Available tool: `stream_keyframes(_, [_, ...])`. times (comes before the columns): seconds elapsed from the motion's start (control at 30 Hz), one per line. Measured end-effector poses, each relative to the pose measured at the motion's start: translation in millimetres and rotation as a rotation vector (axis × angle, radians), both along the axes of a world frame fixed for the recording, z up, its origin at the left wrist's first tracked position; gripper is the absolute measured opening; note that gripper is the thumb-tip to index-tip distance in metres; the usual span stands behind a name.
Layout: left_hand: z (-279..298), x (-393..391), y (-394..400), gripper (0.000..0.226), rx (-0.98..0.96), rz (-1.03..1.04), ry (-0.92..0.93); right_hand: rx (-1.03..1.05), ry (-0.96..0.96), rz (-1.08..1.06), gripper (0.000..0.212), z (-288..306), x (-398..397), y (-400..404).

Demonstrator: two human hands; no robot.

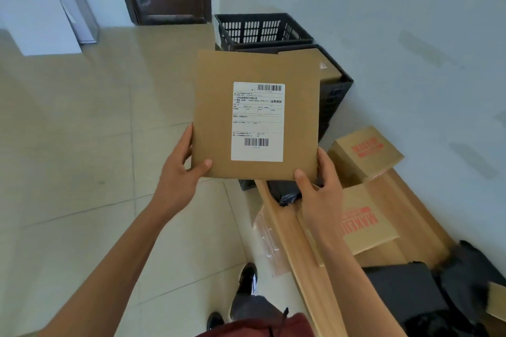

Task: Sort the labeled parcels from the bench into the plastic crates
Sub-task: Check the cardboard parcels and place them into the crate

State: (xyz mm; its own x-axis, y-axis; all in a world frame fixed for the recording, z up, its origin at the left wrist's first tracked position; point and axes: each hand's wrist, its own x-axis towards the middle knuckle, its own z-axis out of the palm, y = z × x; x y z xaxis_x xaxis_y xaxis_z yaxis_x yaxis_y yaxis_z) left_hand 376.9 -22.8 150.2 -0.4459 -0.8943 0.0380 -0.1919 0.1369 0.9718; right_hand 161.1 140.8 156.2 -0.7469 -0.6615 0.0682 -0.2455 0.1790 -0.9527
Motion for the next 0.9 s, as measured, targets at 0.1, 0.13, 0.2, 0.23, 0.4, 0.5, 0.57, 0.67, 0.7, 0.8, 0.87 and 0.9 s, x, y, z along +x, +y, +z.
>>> stream_keyframes(0.1, [-8.6, 10.1, -27.1, 0.084, 0.022, 0.066, -0.028, 0.013, -0.018, 0.048, 0.064, -10.9, 5.0, -35.3])
stream_keyframes(0.13, [-11.9, 11.2, -38.1, 0.084, 0.031, 0.081, -0.038, 0.010, -0.028, 0.056, 0.064, -14.5, 5.4, -47.4])
stream_keyframes(0.2, [-17.4, 9.7, -60.2, 0.085, 0.037, 0.101, -0.055, 0.009, -0.049, 0.065, 0.064, -19.5, 2.7, -71.6])
stream_keyframes(0.23, [-19.3, 6.7, -72.2, 0.084, 0.037, 0.111, -0.061, 0.015, -0.048, 0.068, 0.064, -22.7, -0.9, -84.8])
stream_keyframes(0.4, [-20.1, -15.0, -135.3, 0.084, 0.055, 0.140, -0.089, 0.037, -0.069, 0.080, 0.063, -36.7, -24.4, -152.8])
stream_keyframes(0.5, [-20.4, -24.8, -173.4, 0.084, 0.076, 0.154, -0.110, 0.050, -0.098, 0.101, 0.063, -41.5, -36.3, -191.0])
stream_keyframes(0.57, [-21.5, -30.1, -194.2, 0.084, 0.083, 0.163, -0.119, 0.054, -0.113, 0.109, 0.063, -42.6, -43.3, -214.5])
stream_keyframes(0.67, [-23.5, -37.7, -221.0, 0.084, 0.101, 0.176, -0.125, 0.074, -0.116, 0.129, 0.065, -44.6, -53.0, -244.1])
stream_keyframes(0.7, [-24.1, -40.8, -230.3, 0.084, 0.105, 0.176, -0.129, 0.079, -0.120, 0.127, 0.065, -44.5, -55.5, -252.0])
stream_keyframes(0.8, [-24.0, -54.1, -261.4, 0.084, 0.100, 0.162, -0.136, 0.090, -0.130, 0.107, 0.064, -43.1, -65.7, -275.7])
stream_keyframes(0.87, [-25.4, -64.5, -283.9, 0.084, 0.098, 0.141, -0.136, 0.095, -0.133, 0.088, 0.064, -44.1, -75.2, -294.5])
stream_keyframes(0.9, [-27.0, -69.5, -295.2, 0.084, 0.099, 0.130, -0.134, 0.098, -0.131, 0.078, 0.063, -45.1, -80.0, -304.8])
